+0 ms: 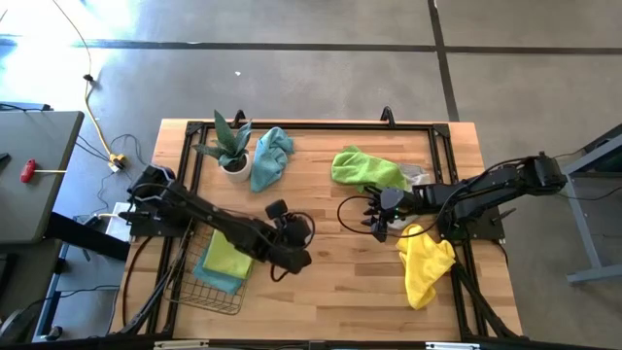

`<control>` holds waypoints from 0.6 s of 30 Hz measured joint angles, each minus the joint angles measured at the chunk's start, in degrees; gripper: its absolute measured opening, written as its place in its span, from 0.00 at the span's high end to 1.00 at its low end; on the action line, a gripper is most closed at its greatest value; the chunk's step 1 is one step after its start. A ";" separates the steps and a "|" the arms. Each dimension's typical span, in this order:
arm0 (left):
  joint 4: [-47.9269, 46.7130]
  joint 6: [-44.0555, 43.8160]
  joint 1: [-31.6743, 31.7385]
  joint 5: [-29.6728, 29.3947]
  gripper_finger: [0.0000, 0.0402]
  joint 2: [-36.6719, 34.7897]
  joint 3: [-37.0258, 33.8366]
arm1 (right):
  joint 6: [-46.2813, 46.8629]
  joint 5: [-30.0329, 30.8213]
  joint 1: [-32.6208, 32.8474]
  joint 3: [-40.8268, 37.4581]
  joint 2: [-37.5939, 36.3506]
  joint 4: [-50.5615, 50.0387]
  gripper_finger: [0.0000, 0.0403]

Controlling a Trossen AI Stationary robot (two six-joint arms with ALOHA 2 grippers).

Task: Fold microfiber towels
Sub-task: Fold the green microfiber towel

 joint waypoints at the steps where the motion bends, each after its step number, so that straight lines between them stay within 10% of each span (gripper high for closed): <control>1: -0.06 -0.05 -0.25 -0.71 0.60 -0.01 0.00 | 0.00 0.00 0.02 0.00 0.00 0.11 0.60; 10: -0.08 1.75 -1.05 -5.83 0.61 -0.02 0.00 | -16.64 17.86 -1.55 -0.04 0.00 8.52 0.60; 18: -0.11 3.47 1.96 -8.59 0.61 -0.04 0.00 | -6.19 24.35 -3.41 -0.03 0.00 13.38 0.60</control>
